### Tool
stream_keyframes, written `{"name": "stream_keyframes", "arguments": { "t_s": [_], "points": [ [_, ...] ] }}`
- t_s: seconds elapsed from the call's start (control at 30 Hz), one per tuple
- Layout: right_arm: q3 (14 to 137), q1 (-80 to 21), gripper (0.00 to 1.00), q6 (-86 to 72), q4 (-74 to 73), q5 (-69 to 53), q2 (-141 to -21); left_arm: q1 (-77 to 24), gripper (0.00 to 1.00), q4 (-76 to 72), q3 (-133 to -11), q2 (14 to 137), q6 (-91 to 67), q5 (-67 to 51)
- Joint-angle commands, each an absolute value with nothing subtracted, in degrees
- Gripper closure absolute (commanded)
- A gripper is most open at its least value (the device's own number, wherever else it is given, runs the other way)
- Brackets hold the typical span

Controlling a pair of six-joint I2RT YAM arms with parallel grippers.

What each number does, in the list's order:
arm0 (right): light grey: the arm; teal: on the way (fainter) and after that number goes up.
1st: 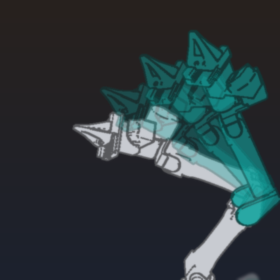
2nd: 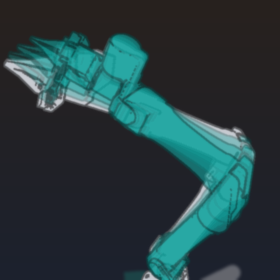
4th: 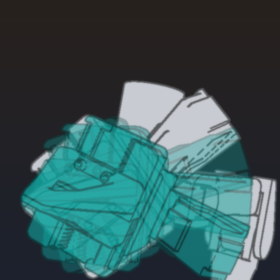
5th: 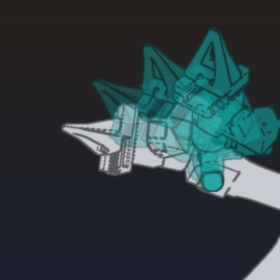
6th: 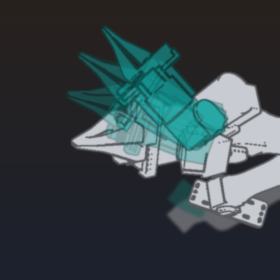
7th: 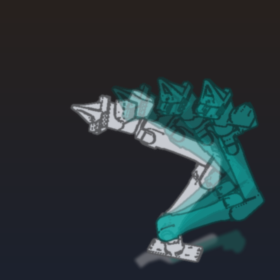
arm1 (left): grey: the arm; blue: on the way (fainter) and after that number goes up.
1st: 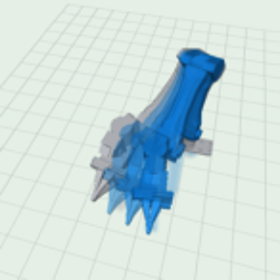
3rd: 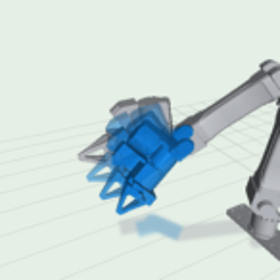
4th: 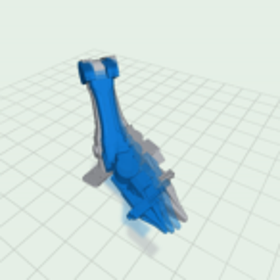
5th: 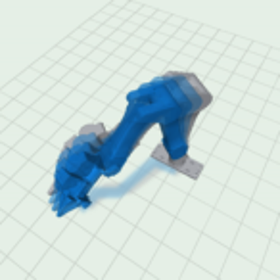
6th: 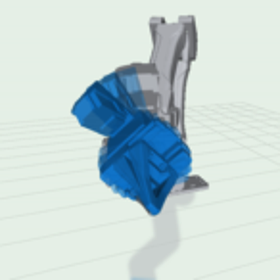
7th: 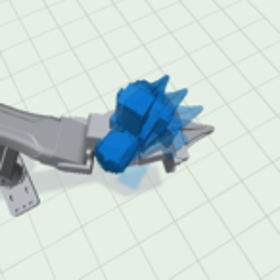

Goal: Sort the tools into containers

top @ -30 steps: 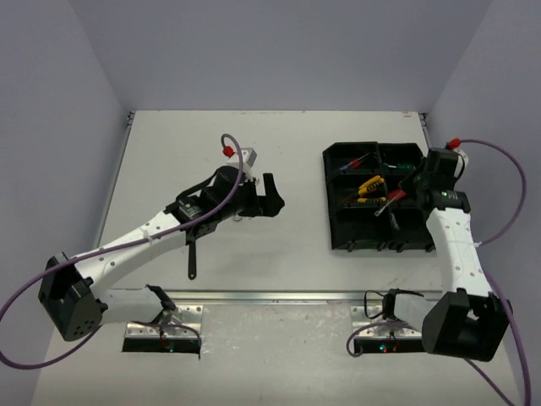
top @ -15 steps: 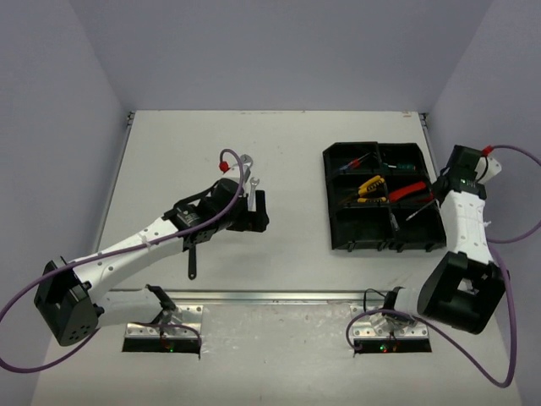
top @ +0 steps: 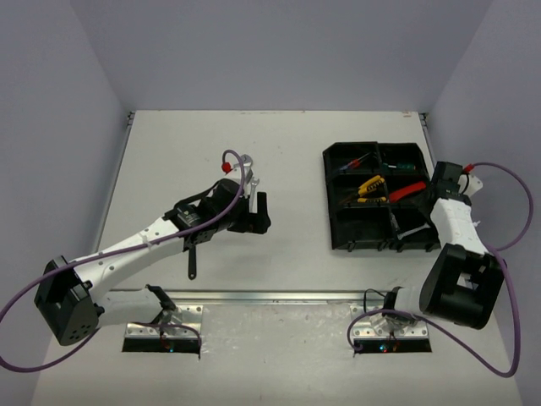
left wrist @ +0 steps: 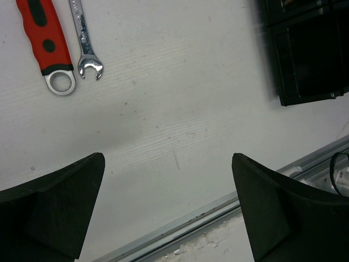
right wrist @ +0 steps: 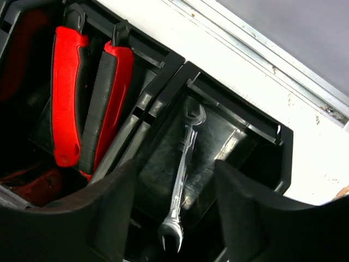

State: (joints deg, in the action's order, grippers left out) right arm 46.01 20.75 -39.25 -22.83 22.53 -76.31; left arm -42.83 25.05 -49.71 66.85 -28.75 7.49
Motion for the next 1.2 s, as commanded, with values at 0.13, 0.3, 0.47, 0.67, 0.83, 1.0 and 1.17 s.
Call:
{"name": "stream_keyframes", "arguments": {
  "t_s": [0.13,0.3,0.47,0.67,0.83,1.0,1.17],
  "points": [
    [52.04,19.25,0.31,-39.68,-25.40,21.27,-71.85,-43.07,0.00,23.74,-49.18,68.04,-31.47,12.10],
    [58.35,12.58,0.01,-34.22,-30.07,9.78,-65.44,-37.59,0.00,26.26,-53.87,78.69,-33.49,14.67],
    [60.40,7.48,0.01,-30.95,-33.49,-2.64,-61.83,-32.02,0.05,25.53,-61.33,91.19,-30.61,14.13],
    [56.07,6.60,0.01,-29.53,-32.51,-9.10,-57.18,-31.73,0.25,32.22,-79.22,107.05,-27.61,13.36],
    [55.30,6.68,0.01,-27.75,-33.40,-10.57,-56.34,-31.55,0.54,37.41,-88.73,115.93,-27.10,15.07],
    [55.63,6.68,0.01,-27.75,-33.22,-11.95,-56.43,-31.55,0.58,41.00,-92.32,120.80,-26.93,18.75],
    [55.46,6.68,0.01,-27.74,-32.73,-12.83,-56.25,-31.52,0.58,41.08,-92.64,123.12,-25.88,18.98]
  ]
}}
